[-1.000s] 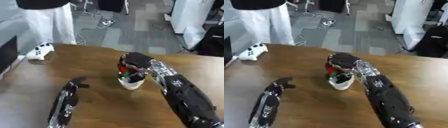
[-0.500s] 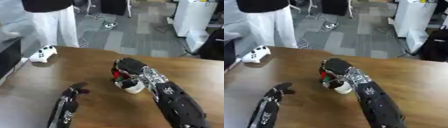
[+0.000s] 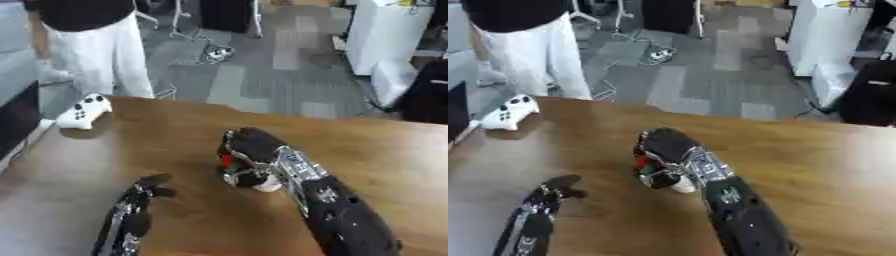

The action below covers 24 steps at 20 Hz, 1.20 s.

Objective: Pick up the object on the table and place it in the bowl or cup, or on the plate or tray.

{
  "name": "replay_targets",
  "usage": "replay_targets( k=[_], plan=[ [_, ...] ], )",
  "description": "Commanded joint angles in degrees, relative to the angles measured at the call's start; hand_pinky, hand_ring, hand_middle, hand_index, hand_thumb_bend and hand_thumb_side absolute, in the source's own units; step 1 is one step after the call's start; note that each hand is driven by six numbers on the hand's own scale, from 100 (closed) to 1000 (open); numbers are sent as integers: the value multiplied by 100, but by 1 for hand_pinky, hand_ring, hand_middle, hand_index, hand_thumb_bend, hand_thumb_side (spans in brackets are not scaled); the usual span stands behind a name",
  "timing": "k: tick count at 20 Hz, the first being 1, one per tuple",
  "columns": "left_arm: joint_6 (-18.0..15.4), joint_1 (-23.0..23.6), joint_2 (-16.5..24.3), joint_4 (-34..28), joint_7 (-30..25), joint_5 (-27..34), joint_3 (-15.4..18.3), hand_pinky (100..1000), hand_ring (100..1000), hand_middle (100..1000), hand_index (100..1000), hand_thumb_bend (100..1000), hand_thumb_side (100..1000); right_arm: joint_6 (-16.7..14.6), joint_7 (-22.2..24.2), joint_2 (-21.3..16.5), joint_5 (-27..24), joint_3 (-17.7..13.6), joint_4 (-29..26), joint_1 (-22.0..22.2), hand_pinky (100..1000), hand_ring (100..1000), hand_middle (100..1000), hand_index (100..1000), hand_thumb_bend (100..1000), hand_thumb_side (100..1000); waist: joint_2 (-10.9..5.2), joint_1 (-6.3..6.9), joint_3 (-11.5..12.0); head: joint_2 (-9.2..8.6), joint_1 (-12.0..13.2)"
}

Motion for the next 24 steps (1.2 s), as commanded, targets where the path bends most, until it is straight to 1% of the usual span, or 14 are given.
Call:
replay_targets(
  k=[1,2,3,6,12,13,14,15,18,19,20,21,22,24],
  plan=[
    [-6,-70,-2,-125,-20,-3,-10,1000,647,714,761,796,816,162,-53,-52,101,-125,-53,-64,452,251,258,446,254,232,-57,43,21,-75,-77],
    [-6,-72,-6,-126,-22,-2,-13,1000,647,714,761,797,813,221,-69,-58,137,-161,-48,-52,451,250,258,446,254,211,-52,47,25,-80,-89],
    [-5,-73,-8,-126,-23,0,-15,1000,647,713,761,797,816,262,-85,-56,172,-186,-45,-43,451,250,258,446,254,231,-48,50,28,-83,-96],
    [-5,-77,-14,-129,-29,4,-21,1000,645,713,760,798,816,374,-118,-60,257,-260,-33,-7,450,256,257,445,251,230,-35,65,38,-93,-124],
    [-3,-80,-17,-135,-35,9,-32,1000,643,712,759,799,815,431,-143,-78,373,-297,33,-10,450,258,255,444,246,231,-13,80,14,-104,-177],
    [-4,-82,-17,-136,-39,9,-36,1000,643,712,759,799,816,446,-146,-85,391,-306,44,-16,450,257,255,444,229,200,-8,85,7,-111,-193],
    [-5,-83,-18,-137,-43,10,-39,1000,643,712,759,800,815,464,-149,-98,408,-316,52,-22,450,257,255,444,246,231,-3,90,1,-120,-212],
    [-4,-82,-19,-137,-46,9,-40,1000,643,712,759,799,815,483,-153,-108,424,-326,58,-29,450,257,255,444,246,231,1,93,-3,-126,-225],
    [-4,-72,-19,-135,-52,2,-40,1000,643,711,759,800,815,470,-189,-355,380,-343,89,-59,450,256,255,443,249,230,11,102,-27,-133,-255],
    [-5,-68,-19,-134,-52,0,-39,1000,643,711,759,799,815,466,-198,-434,345,-347,104,-65,450,256,255,443,241,198,13,105,-33,-132,-260],
    [-5,-62,-21,-133,-52,-2,-38,1000,642,711,759,799,815,472,-204,-502,311,-352,117,-65,449,256,255,444,249,230,15,110,-40,-130,-265],
    [-5,-57,-22,-133,-53,-3,-37,1000,643,711,759,799,815,484,-208,-558,282,-357,128,-64,449,256,255,444,248,230,16,114,-45,-128,-270],
    [-5,-53,-24,-133,-53,-4,-37,1000,642,711,759,799,815,499,-208,-600,259,-363,138,-61,449,256,255,443,246,205,17,118,-51,-127,-274],
    [-6,-44,-26,-132,-55,-7,-34,1000,642,711,759,799,815,548,-205,-671,225,-383,157,-53,448,256,255,442,250,230,17,127,-63,-126,-280]
  ],
)
